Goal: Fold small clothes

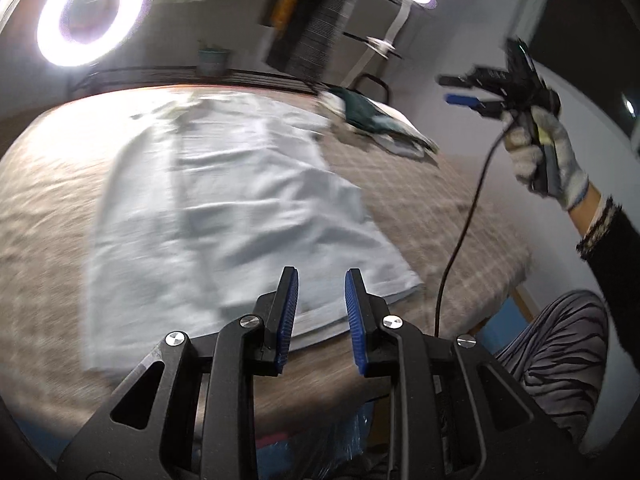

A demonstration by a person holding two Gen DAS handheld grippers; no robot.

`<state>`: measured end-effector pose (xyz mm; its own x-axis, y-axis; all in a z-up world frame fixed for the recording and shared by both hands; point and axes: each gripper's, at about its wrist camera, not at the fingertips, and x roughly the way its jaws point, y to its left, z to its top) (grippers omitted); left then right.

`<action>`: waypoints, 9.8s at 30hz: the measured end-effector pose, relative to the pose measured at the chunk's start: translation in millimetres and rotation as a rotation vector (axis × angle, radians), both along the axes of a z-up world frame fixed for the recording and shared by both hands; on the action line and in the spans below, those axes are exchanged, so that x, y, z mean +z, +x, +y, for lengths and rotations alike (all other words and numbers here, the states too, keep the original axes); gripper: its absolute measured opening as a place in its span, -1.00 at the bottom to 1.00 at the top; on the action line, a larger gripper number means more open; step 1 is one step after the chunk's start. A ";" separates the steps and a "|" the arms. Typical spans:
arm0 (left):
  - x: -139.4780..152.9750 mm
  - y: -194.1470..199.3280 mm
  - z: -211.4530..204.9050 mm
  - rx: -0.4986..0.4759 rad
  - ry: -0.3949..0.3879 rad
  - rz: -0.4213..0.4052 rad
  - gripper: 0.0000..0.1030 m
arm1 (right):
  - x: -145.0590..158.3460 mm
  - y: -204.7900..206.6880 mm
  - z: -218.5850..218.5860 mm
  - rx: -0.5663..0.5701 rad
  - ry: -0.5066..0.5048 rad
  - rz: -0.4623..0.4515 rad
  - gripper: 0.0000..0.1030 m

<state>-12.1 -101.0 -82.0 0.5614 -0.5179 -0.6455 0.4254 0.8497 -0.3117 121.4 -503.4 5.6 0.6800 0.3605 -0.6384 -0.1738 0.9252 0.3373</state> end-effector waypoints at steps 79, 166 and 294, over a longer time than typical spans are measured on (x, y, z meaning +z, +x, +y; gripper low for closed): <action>-53.0 19.5 24.7 0.198 -0.281 0.255 -0.95 | -82.8 203.3 301.3 0.125 -0.372 0.146 -0.96; -76.2 39.0 172.4 0.270 -0.228 0.494 -0.93 | -172.3 -110.3 200.3 0.357 0.251 0.535 -0.65; -45.9 222.3 167.2 0.493 0.164 0.238 -0.61 | -126.6 69.4 193.6 0.248 0.039 0.236 -0.22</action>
<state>210.2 66.2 -127.9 0.5404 -0.1137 -0.8337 -0.0993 0.9753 -0.1974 190.8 -309.8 -121.0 0.4036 0.5236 -0.7503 -0.3052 0.8501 0.4291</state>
